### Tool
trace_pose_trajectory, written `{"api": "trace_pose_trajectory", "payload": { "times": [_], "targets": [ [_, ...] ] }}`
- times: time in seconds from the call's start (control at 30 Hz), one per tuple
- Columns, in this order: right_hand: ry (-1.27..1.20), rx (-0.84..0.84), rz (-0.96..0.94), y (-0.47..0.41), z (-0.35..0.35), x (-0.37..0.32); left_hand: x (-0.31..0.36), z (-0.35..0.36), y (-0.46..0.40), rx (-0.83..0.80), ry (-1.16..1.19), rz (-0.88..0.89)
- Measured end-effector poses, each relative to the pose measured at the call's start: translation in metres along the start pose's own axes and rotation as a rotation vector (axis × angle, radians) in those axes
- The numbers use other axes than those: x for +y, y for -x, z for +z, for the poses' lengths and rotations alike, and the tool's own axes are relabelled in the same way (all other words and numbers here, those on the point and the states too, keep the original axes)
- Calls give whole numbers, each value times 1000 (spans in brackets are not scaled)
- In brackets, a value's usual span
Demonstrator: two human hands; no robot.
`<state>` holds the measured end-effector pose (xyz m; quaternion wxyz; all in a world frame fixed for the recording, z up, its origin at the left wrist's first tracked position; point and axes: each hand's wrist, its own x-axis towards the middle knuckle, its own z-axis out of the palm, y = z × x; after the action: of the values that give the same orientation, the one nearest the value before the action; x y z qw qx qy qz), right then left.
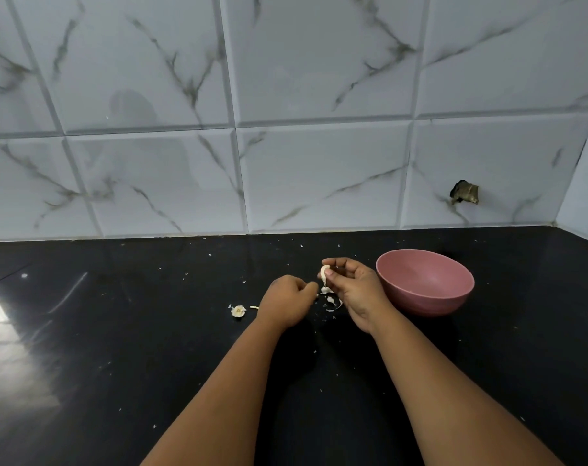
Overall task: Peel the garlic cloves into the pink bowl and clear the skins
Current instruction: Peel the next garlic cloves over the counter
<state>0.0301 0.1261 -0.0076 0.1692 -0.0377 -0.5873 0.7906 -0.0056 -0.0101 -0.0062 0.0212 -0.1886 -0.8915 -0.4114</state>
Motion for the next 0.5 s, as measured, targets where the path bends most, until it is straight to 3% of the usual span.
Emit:
{"api": "trace_pose_trajectory", "payload": {
  "times": [0.17,0.5],
  "targets": [
    [79,45,-3,-2,0,0,-5,-3,0,-26,-246,72],
    [238,100,-58,-2,-2,2,-9,-5,-3,107,189,-17]
  ]
}}
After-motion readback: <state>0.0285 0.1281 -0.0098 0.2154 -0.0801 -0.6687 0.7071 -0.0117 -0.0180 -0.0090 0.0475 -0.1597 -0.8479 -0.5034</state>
